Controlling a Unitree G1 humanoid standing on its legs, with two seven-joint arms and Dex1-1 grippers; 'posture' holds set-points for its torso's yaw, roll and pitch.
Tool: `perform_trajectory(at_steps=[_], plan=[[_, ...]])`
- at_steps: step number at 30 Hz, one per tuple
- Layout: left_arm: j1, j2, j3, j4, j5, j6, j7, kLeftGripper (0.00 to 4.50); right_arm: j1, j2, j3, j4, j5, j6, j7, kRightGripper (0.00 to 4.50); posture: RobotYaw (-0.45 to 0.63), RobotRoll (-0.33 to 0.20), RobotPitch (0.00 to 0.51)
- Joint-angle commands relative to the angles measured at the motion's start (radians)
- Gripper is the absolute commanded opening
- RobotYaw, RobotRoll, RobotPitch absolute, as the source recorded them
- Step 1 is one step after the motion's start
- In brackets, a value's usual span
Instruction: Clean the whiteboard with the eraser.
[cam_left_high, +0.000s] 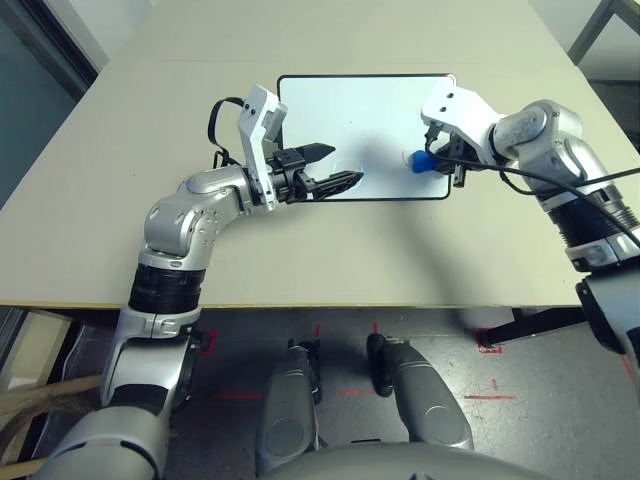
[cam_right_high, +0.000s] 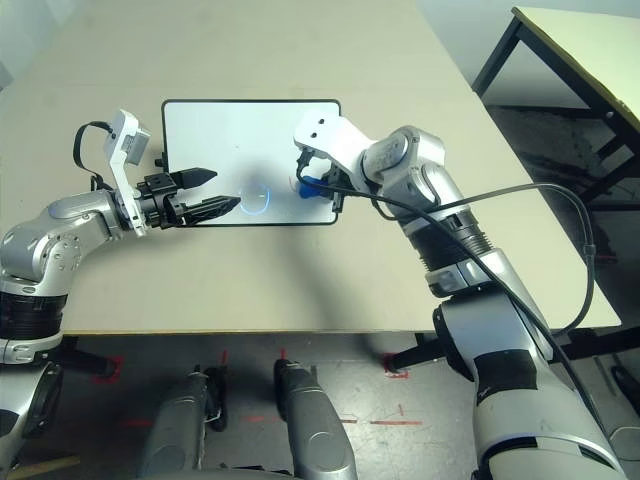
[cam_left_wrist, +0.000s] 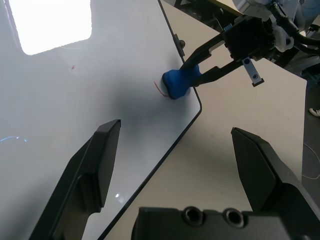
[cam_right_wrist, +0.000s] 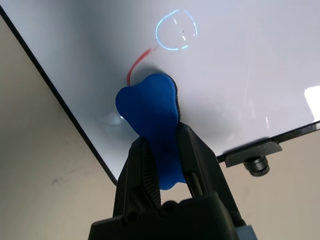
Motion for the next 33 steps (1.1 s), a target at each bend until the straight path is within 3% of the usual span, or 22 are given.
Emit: perform_trajectory(at_steps=[1,25,33], plan=[[0.018,-0.004,-0.008,-0.009,0.006,-0.007,-0.001,4.50,-0.006,0.013,-0.011,0.011,0.008,0.000,-0.013,0.69,-0.10,0.000,0.235],[0.027,-0.001,-0.003,-0.012,0.003,-0.008,0.003,4.50,-0.003,0.074,0.008,-0.056,0.009,0.033,0.037,0.69,-0.10,0.000,0.243],[0.026,-0.006,-0.004,-0.019,0.000,-0.003,0.009,4.50,0.044,0.020,0.024,-0.105,-0.013,0.048,0.081,0.69,-0.10,0.000,0.246]])
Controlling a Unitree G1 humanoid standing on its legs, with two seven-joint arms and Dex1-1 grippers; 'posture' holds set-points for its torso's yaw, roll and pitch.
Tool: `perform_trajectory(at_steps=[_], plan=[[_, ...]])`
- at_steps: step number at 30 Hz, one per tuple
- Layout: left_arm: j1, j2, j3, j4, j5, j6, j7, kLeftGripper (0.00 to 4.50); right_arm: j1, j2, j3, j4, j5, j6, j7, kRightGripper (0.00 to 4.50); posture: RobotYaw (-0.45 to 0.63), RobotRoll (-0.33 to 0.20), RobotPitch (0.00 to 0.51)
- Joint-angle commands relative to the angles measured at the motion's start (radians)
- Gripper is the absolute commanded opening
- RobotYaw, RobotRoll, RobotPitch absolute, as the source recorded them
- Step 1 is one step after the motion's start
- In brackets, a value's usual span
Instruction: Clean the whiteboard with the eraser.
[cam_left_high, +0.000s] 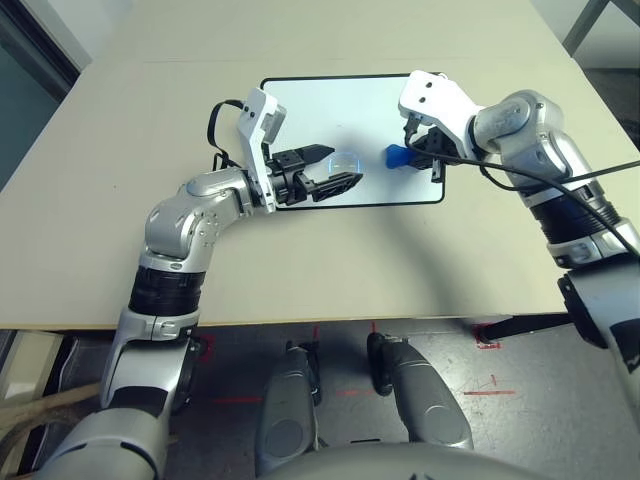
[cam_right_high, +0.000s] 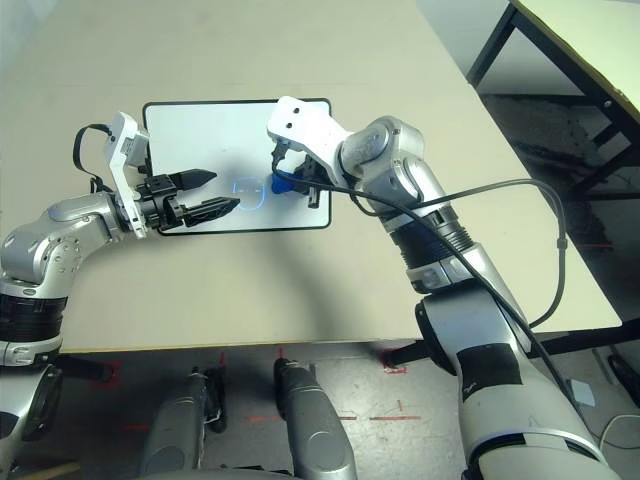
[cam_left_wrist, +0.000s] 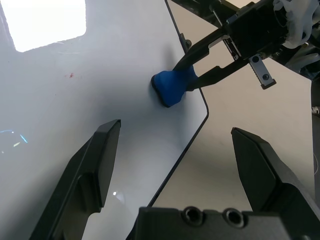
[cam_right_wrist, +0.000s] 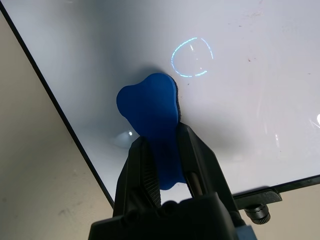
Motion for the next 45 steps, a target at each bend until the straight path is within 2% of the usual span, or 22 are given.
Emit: perform_trajectory(at_steps=[1,7,13,27,35,45], plan=[[0.017,-0.003,-0.004,-0.018,0.000,0.007,0.005,4.50,0.056,-0.043,0.042,-0.025,-0.022,0.018,0.037,0.69,-0.10,0.000,0.246],[0.014,-0.006,-0.006,-0.019,-0.003,0.010,0.008,4.50,0.081,-0.107,0.060,-0.093,-0.060,0.071,0.086,0.69,-0.10,0.000,0.246],[0.012,-0.014,-0.010,-0.018,-0.002,0.008,0.012,4.50,0.061,-0.111,0.066,-0.095,-0.080,0.108,0.076,0.69,-0.12,0.000,0.245],[0.017,-0.022,-0.003,-0.039,-0.005,0.022,0.026,4.50,-0.009,0.006,0.065,-0.042,-0.069,0.110,0.022,0.69,-0.11,0.000,0.249],[0.028,-0.023,0.004,-0.059,-0.012,0.034,0.040,4.50,-0.039,0.031,0.063,-0.007,-0.066,0.091,0.010,0.69,-0.11,0.000,0.249],[0.022,-0.026,0.000,-0.042,-0.008,0.023,0.037,4.50,0.058,-0.075,0.070,-0.112,-0.078,0.119,0.064,0.68,-0.12,0.000,0.247]])
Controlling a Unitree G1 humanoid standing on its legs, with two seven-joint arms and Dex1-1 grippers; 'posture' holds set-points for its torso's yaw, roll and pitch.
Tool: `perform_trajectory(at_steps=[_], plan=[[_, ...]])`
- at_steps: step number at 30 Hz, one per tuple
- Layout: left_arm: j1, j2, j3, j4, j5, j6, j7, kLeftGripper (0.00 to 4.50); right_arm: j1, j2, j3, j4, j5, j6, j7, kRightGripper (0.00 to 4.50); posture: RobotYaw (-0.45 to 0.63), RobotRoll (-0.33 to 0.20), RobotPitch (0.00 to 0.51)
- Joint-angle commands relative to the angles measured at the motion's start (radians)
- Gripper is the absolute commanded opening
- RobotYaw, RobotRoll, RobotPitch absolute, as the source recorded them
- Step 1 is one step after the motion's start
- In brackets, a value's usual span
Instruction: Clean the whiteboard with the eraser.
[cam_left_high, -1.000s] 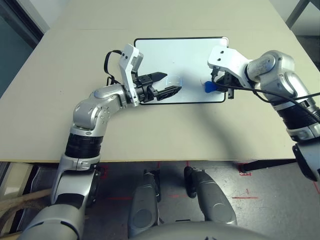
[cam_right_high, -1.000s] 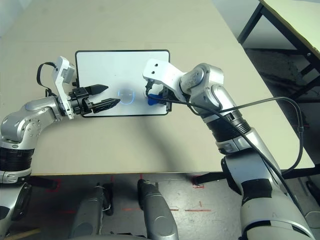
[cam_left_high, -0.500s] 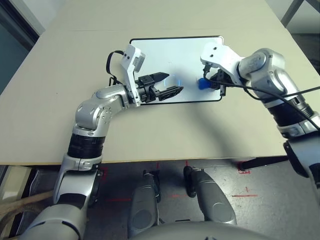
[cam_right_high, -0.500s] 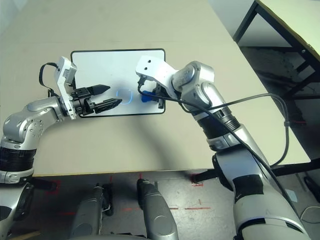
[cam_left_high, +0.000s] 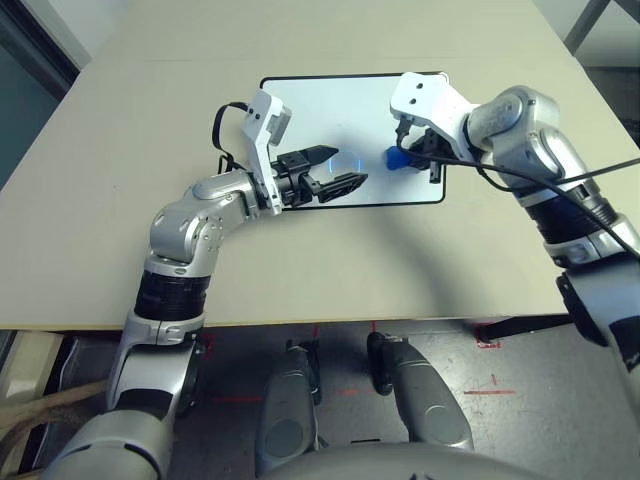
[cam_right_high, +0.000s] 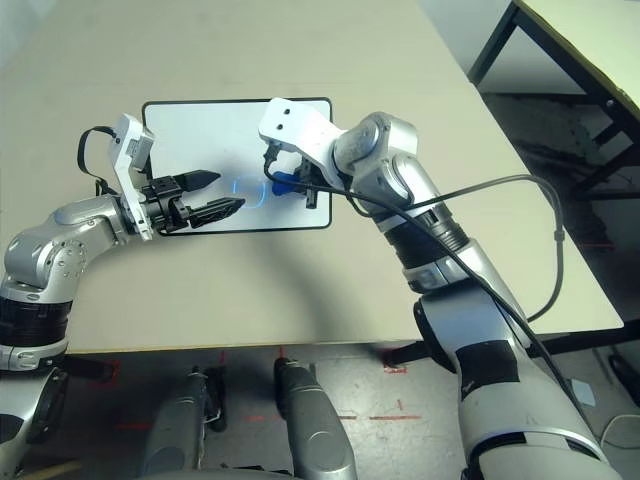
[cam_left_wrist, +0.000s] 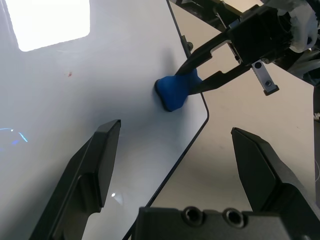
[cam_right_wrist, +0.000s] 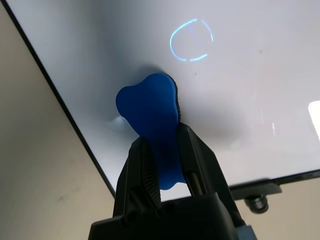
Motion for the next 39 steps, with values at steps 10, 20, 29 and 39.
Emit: perform_trajectory(at_steps=[10,20,29,39], plan=[[-0.003,-0.007,-0.009,0.022,0.007,-0.019,-0.015,4.50,0.036,-0.056,0.033,-0.007,-0.025,0.035,0.023,0.67,-0.13,0.000,0.241],[0.004,-0.004,-0.003,0.008,0.005,-0.016,-0.011,4.50,0.001,0.041,0.045,0.008,-0.015,0.032,-0.001,0.67,-0.11,0.000,0.240],[0.018,0.001,0.003,-0.010,0.001,-0.009,-0.004,4.50,-0.011,0.074,0.047,0.026,-0.013,0.016,-0.010,0.67,-0.10,0.000,0.240],[0.013,-0.004,-0.002,-0.005,0.000,-0.012,-0.002,4.50,0.016,-0.025,0.038,0.061,-0.031,-0.013,-0.001,0.67,-0.12,0.000,0.241]])
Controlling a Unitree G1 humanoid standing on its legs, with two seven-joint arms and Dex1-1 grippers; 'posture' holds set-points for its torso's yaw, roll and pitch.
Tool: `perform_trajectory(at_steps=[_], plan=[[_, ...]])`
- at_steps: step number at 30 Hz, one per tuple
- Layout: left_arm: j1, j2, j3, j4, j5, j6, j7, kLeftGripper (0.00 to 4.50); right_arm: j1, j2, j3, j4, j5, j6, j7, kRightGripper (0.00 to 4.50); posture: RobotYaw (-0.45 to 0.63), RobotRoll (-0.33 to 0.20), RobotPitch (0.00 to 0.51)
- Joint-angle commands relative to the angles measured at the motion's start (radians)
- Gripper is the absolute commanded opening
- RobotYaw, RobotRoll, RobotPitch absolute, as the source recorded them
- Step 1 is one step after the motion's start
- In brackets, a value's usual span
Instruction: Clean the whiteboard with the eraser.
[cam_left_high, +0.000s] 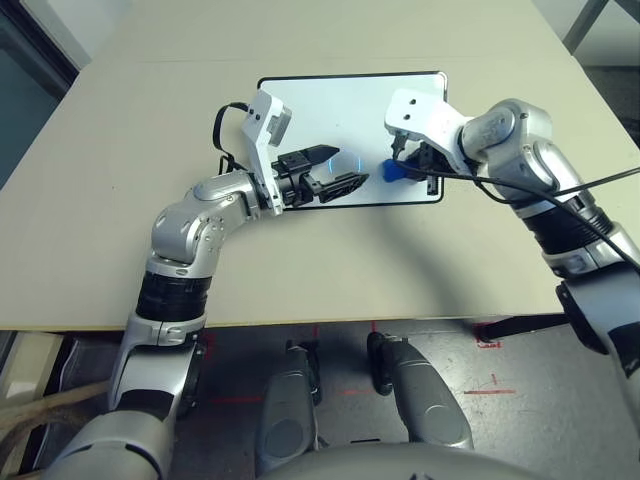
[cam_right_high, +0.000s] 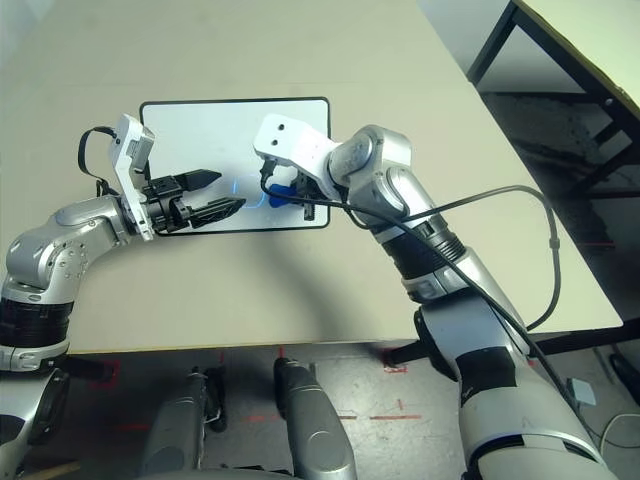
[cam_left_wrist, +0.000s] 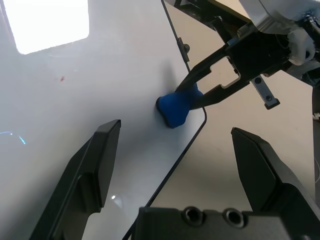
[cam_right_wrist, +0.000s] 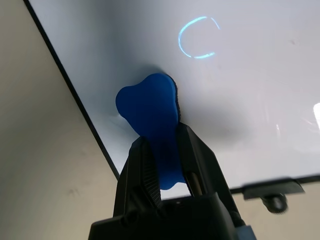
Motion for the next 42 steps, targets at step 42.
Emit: perform_trajectory(at_steps=[42], plan=[[-0.008,-0.005,-0.007,0.040,0.009,-0.026,-0.019,4.50,0.037,-0.050,0.023,0.034,-0.028,-0.006,0.015,0.67,-0.15,0.000,0.250]])
